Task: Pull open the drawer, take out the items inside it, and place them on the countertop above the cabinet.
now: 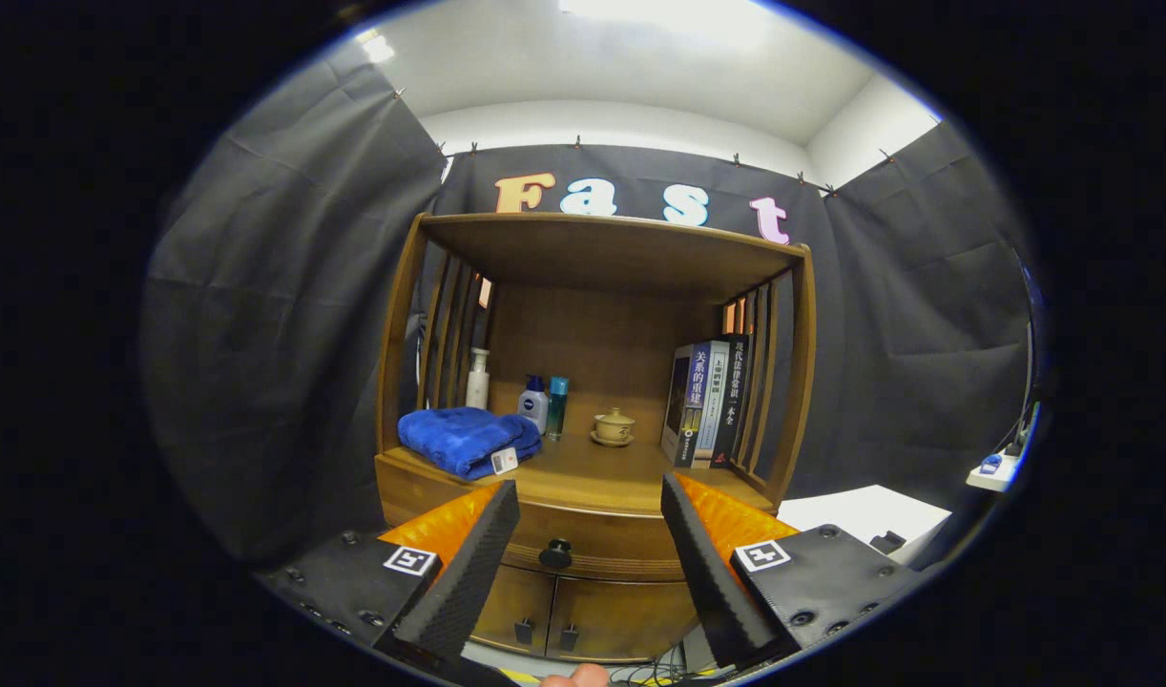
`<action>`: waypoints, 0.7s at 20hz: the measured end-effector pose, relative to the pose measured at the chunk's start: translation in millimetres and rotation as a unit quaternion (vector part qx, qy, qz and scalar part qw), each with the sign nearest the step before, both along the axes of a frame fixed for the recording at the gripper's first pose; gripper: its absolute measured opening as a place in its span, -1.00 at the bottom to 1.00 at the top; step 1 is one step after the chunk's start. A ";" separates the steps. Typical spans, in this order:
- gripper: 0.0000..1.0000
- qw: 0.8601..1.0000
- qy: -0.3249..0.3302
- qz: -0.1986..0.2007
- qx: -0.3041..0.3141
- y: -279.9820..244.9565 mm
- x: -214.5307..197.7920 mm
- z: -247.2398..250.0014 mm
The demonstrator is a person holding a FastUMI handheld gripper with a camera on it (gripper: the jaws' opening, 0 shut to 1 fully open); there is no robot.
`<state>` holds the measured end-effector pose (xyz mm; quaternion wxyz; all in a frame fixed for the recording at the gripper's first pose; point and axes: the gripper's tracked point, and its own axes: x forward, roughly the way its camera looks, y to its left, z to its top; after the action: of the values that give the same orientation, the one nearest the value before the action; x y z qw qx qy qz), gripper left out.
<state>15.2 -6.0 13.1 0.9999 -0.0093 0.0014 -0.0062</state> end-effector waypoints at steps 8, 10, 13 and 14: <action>0.96 0.999 -0.007 -0.039 0.001 -18.0 57.3 -27.5; 0.96 0.999 0.002 -0.046 -0.006 -21.5 71.7 -45.4; 0.96 0.999 0.022 -0.046 -0.014 -18.8 95.3 -74.6; 0.96 0.999 0.026 -0.042 -0.009 -15.3 104.4 -83.2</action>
<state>119.6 -21.4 -70.1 0.9983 -0.0187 0.0281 -0.0484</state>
